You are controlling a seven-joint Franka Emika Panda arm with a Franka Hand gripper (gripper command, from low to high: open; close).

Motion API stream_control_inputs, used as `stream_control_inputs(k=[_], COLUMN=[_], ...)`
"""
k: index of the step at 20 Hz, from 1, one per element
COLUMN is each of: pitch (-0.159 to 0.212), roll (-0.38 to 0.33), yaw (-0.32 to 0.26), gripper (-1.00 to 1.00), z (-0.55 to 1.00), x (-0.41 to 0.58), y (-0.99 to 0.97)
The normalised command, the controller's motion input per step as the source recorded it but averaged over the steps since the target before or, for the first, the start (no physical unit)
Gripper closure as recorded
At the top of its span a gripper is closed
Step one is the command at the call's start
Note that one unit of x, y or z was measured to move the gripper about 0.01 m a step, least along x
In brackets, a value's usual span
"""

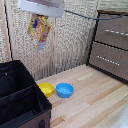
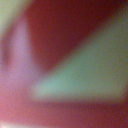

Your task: Kindly direct your grabber toward the cereal bar. Delicately grip the cereal bar using your grabber. Transport the clutched cereal bar to the rear part of the organizer. Set the cereal bar down and place it in the rear section of the organizer.

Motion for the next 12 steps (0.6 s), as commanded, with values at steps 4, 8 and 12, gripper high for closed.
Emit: stream_control_inputs(k=[4, 8, 12], pitch=[-0.001, 0.0, 0.0], roll=[-0.023, -0.018, -0.016], yaw=[-0.367, -0.375, -0.37], gripper=[1.0, 1.0, 1.0], z=[0.19, 0.17, 0.16], x=[0.0, 0.0, 0.0], y=[0.06, 0.0, 0.03])
